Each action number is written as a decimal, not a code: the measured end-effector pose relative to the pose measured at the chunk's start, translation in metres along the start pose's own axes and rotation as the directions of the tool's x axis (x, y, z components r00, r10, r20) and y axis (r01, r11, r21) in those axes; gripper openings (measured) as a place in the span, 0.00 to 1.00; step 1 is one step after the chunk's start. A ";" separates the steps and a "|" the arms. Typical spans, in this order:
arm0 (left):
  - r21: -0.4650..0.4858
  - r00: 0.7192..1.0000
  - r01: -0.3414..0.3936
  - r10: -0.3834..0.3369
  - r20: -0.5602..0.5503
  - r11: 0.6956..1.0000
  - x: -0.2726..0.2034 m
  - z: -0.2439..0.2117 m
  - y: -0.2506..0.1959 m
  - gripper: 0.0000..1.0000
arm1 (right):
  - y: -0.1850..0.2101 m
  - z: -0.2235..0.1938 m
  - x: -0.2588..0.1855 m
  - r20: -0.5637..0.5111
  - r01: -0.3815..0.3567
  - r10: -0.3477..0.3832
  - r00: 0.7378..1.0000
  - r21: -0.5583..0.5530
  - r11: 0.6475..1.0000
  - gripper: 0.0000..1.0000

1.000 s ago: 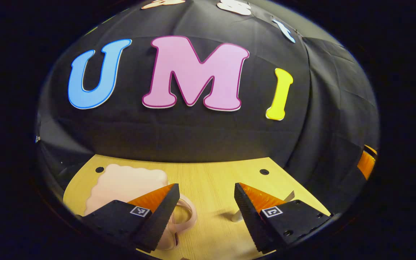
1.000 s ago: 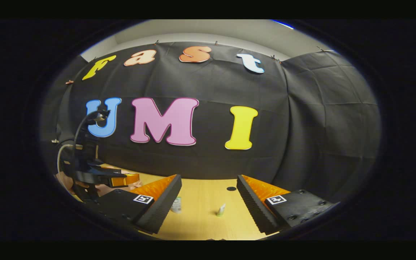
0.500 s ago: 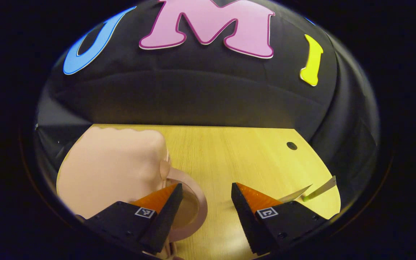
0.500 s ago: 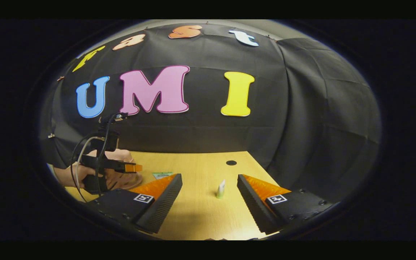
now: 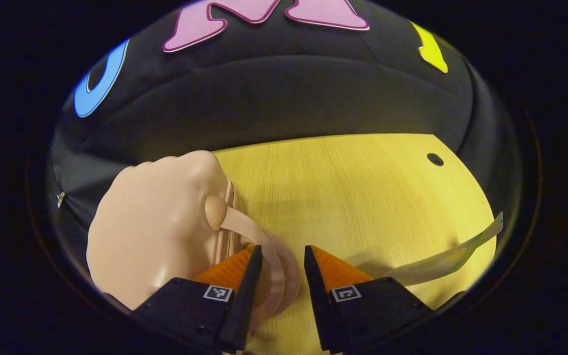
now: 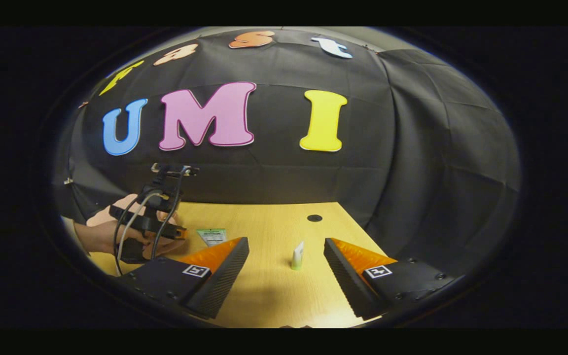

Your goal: First open the suitcase, pack the skin care products into it, and then close the suitcase.

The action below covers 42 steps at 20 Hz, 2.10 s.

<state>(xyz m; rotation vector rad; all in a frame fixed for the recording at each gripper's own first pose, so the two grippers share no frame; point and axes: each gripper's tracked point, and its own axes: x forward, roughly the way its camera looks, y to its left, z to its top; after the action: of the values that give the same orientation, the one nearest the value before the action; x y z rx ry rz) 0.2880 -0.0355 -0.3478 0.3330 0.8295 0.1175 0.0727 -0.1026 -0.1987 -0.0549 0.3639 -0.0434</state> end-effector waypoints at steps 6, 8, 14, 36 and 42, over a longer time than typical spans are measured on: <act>0.049 0.991 -0.024 0.030 -0.131 0.999 0.008 -0.030 -0.009 0.45 | -0.004 -0.012 0.007 -0.036 -0.019 0.021 0.999 0.042 0.999 0.97; 0.027 0.996 -0.002 0.004 -0.088 1.000 0.013 -0.020 -0.010 0.47 | -0.011 -0.007 0.010 -0.021 -0.008 0.009 1.000 0.042 0.999 0.98; -0.134 0.991 0.131 -0.132 -0.001 0.982 0.000 0.002 -0.020 0.15 | -0.014 0.000 0.016 -0.009 -0.011 0.012 1.000 0.057 0.998 0.96; -0.170 0.972 -0.051 0.088 0.217 0.984 -0.098 0.029 0.488 0.11 | 0.067 0.055 -0.013 0.079 0.086 -0.080 0.994 -0.077 0.993 0.96; -0.382 0.989 -0.027 0.079 0.122 0.924 0.012 -0.067 0.548 0.11 | 0.087 0.029 -0.010 0.046 0.112 -0.111 0.993 -0.030 0.993 0.99</act>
<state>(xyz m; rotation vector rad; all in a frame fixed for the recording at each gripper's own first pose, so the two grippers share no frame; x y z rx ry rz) 0.2614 0.4997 -0.2145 -0.0038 0.6450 0.2995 0.0767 -0.0141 -0.1730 -0.1086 0.3169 -0.1466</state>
